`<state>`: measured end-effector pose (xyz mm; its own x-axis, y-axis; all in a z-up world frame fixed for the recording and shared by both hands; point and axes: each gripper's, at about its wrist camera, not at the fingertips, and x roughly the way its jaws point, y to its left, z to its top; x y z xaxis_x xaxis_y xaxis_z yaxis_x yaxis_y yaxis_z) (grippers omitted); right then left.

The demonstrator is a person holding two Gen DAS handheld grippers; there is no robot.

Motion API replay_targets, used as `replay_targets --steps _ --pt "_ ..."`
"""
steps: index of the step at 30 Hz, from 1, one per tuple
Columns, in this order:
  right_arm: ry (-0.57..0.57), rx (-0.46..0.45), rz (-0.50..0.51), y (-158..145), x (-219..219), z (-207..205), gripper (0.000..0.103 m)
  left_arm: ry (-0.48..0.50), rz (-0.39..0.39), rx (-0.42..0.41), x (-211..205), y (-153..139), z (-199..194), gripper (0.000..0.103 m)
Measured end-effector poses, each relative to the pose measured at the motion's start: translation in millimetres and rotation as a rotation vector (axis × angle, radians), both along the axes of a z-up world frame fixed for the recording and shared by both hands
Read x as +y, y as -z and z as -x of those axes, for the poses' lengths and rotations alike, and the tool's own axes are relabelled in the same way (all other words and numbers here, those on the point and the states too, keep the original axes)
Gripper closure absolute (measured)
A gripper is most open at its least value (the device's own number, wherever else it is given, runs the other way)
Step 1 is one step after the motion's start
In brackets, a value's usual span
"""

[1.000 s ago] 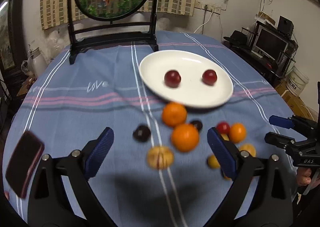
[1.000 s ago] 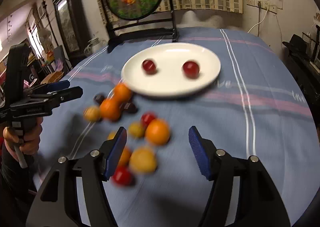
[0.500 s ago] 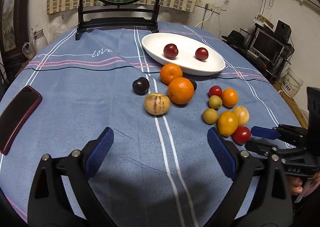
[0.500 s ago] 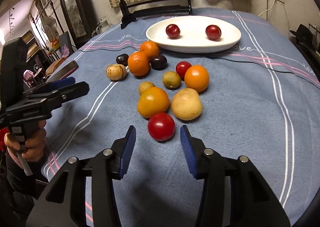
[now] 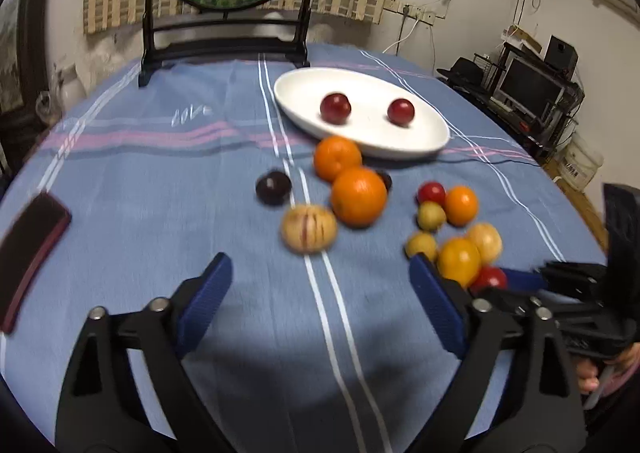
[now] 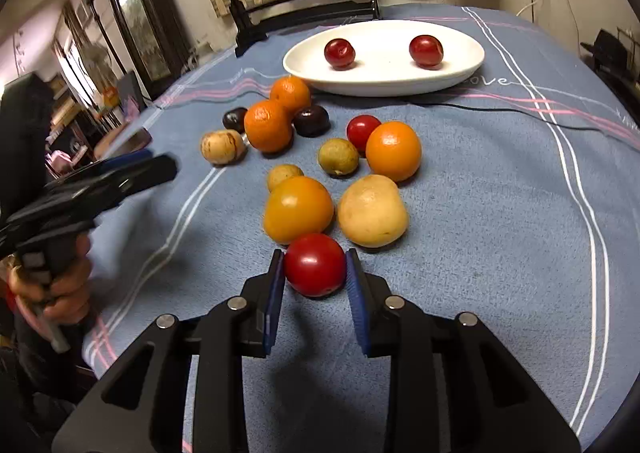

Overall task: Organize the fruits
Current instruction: 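Grasp a red plum with the right tool while the left tool grasps the speckled fruit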

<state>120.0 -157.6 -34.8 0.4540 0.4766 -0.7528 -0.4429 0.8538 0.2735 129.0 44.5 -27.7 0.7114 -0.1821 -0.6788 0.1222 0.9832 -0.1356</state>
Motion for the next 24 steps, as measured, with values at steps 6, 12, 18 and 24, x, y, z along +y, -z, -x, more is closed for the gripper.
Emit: replay_targets --steps 6,12,18,24 --pt "-0.003 0.005 -0.042 -1.0 -6.7 1.3 0.072 0.036 -0.094 0.017 -9.5 3.4 -34.3 0.042" --pt "-0.01 0.005 -0.065 -2.1 -8.6 1.4 0.072 0.05 -0.09 0.065 -5.7 12.7 -47.4 0.047" --pt "-0.012 0.012 -0.075 -1.5 -10.1 0.9 0.072 0.058 -0.094 0.107 -6.0 22.3 -55.0 0.047" --pt "-0.012 0.014 -0.076 -1.6 -10.6 0.5 0.072 0.057 -0.088 0.132 -4.6 26.5 -59.9 0.057"
